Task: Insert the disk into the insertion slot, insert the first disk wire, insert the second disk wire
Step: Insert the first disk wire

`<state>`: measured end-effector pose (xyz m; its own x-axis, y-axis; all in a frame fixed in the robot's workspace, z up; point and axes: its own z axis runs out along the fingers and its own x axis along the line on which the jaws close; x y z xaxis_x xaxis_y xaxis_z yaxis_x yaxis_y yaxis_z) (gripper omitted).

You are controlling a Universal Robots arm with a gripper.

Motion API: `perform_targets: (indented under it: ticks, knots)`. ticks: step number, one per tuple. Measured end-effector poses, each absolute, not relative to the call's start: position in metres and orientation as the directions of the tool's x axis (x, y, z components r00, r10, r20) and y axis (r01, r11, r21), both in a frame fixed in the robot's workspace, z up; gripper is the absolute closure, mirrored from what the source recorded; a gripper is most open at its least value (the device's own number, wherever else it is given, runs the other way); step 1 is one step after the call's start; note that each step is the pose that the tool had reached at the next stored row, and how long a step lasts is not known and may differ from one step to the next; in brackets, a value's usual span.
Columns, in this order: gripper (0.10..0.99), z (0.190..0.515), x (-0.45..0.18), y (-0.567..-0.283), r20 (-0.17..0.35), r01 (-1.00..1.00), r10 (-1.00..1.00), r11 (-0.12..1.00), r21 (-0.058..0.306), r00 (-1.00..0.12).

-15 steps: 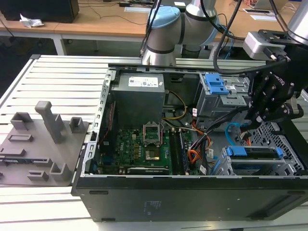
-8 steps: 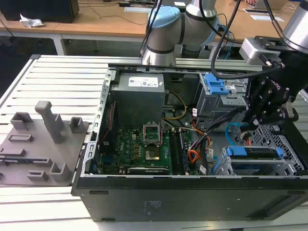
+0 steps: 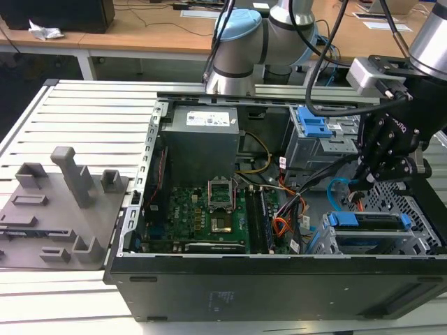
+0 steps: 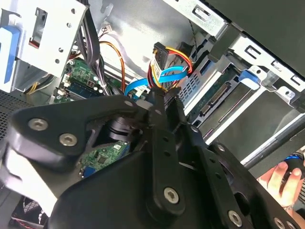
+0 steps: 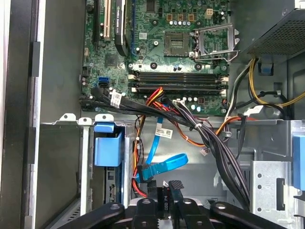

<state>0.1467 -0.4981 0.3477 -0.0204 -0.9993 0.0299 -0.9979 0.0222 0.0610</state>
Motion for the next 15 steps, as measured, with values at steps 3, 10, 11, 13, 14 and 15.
perform_targets:
  ticks: [3,10,11,13,14,15]
  knots:
    - [0.914,0.348,0.147,-0.498,0.031,-0.998,-0.999,0.022,0.061,-0.02]
    - [0.914,0.348,0.147,-0.507,0.032,-0.998,-0.999,0.022,0.061,-0.02]
    - [0.914,0.348,0.147,-0.512,0.032,-0.998,-0.999,0.022,0.061,-0.02]
    - [0.914,0.348,0.147,-0.52,0.032,-0.998,-0.999,0.022,0.061,-0.02]
    - [0.914,0.348,0.147,-0.529,0.032,-0.998,-0.999,0.022,0.061,-0.02]
    - [0.914,0.347,0.148,-0.535,0.032,-0.998,-0.999,0.022,0.061,-0.02]
